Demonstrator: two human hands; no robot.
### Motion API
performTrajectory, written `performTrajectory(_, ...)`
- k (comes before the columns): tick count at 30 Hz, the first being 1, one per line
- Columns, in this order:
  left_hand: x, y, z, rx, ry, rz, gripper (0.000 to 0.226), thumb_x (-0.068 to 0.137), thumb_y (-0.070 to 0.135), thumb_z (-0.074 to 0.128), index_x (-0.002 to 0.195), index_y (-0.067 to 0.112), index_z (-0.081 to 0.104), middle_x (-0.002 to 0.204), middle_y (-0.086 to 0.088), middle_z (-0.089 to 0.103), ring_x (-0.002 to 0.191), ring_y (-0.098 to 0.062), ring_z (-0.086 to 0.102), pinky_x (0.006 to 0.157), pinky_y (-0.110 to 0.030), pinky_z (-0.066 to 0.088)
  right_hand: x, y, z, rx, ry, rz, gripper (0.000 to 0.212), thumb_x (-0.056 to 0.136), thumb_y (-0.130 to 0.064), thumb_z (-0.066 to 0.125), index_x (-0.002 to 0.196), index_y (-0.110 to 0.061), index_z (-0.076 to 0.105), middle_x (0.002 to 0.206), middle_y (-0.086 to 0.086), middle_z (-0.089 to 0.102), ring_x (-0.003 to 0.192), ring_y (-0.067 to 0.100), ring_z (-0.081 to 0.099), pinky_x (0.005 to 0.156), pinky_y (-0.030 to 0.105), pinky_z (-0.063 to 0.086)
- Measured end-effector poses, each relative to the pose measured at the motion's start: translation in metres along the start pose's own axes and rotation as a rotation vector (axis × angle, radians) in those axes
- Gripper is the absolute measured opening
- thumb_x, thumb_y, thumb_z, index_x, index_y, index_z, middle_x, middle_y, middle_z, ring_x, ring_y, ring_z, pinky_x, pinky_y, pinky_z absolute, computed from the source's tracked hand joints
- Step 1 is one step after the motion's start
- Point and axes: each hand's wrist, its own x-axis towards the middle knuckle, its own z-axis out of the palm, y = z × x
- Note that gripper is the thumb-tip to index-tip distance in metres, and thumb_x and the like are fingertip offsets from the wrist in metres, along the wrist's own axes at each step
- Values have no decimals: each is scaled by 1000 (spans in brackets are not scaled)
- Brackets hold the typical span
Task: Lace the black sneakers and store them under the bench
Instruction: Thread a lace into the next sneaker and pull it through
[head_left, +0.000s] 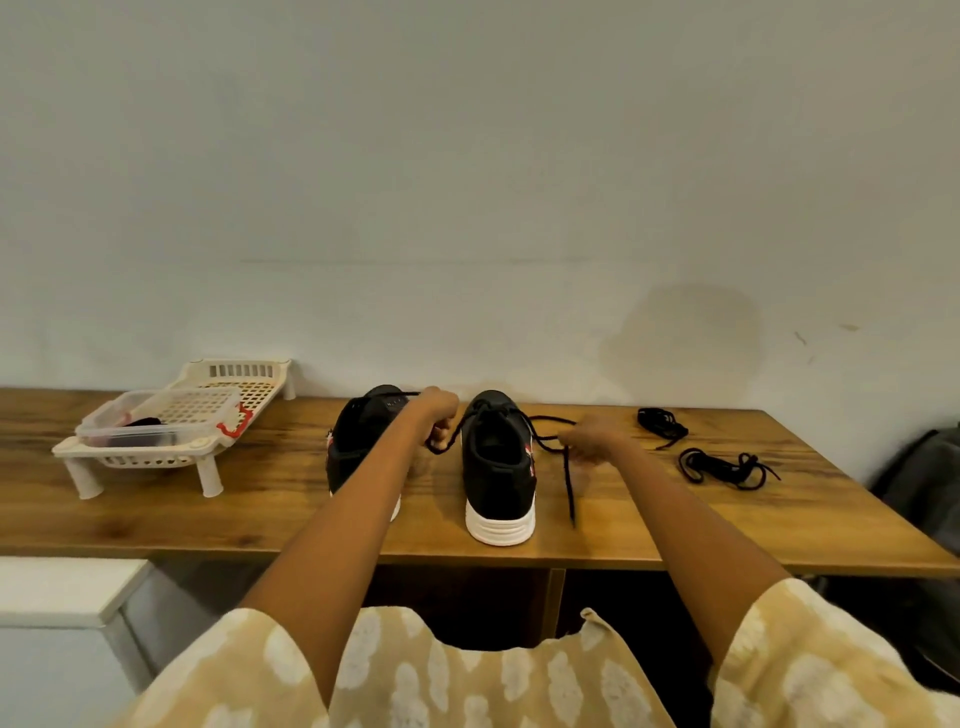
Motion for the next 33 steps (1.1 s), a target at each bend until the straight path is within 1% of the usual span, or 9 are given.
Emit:
performTrajectory(4, 8, 1, 5, 470, 33, 73, 43, 98, 33, 45, 62, 9, 41, 67, -10, 49, 59, -23, 47, 56, -26, 40, 0, -7, -17, 195, 73, -145, 19, 87, -5, 62, 70, -9, 53, 77, 15, 64, 58, 17, 59, 62, 30, 56)
performTrajectory(7, 15, 1, 8, 746, 209, 84, 46, 90, 54, 49, 97, 8, 53, 120, -17, 46, 113, -32, 45, 90, -39, 41, 2, -17, -20, 650, 145, -239, 6, 91, -2, 57, 89, -6, 61, 86, 15, 63, 64, 15, 60, 59, 22, 55)
performTrajectory(11, 16, 15, 10, 869, 383, 341, 52, 90, 17, 49, 140, 16, 35, 141, -16, 26, 129, -35, 28, 105, -47, 24, 2, -43, -31, 1194, 23, -328, 21, 95, 5, 47, 112, 7, 59, 83, 10, 60, 75, 18, 60, 66, 21, 58)
performTrajectory(16, 30, 35, 23, 516, 87, 642, 57, 94, 19, 55, 145, 19, 30, 128, -15, 43, 119, -29, 46, 97, -35, 38, -4, -81, -54, 1425, -12, -484, 27, 91, 13, 45, 110, 4, 62, 86, 11, 63, 80, 20, 63, 77, 25, 58)
performTrajectory(19, 26, 50, 36, 122, -19, 652, 58, 93, 30, 57, 144, 19, 31, 96, -8, 57, 84, -20, 57, 73, -26, 46, -10, -94, -63, 1201, 45, -552, 22, 89, 8, 55, 107, 1, 64, 83, 10, 65, 76, 20, 64, 78, 26, 58)
performTrajectory(22, 25, 61, 40, -267, -11, 648, 48, 93, 29, 59, 136, 12, 43, 73, -3, 57, 58, -13, 49, 56, -24, 45, -8, -92, -61, 858, 194, -499, 21, 85, -7, 68, 104, 2, 68, 78, 8, 68, 71, 18, 65, 73, 26, 59)
performTrajectory(27, 30, 52, 44, -273, 26, 635, 32, 91, 21, 63, 121, 12, 56, 71, -1, 63, 49, -13, 49, 53, -22, 45, 6, -73, -45, 498, 322, -443, 24, 83, -22, 72, 94, -1, 74, 76, 9, 68, 61, 16, 62, 73, 32, 59)
performTrajectory(30, 31, 46, 45, -310, 51, 575, 25, 92, 22, 61, 115, 15, 56, 73, -2, 57, 48, -14, 45, 46, -20, 43, 9, -63, -34, 201, 277, -526, 24, 83, -27, 72, 93, -5, 76, 86, 9, 72, 67, 16, 64, 75, 31, 57)
performTrajectory(33, 34, 41, 46, -398, 74, 478, 22, 93, 24, 59, 102, 5, 66, 71, -2, 49, 50, -13, 38, 45, -22, 41, 9, -56, -25, 141, 235, -538, 22, 82, -25, 73, 94, -7, 76, 92, 10, 74, 73, 16, 64, 80, 35, 56)
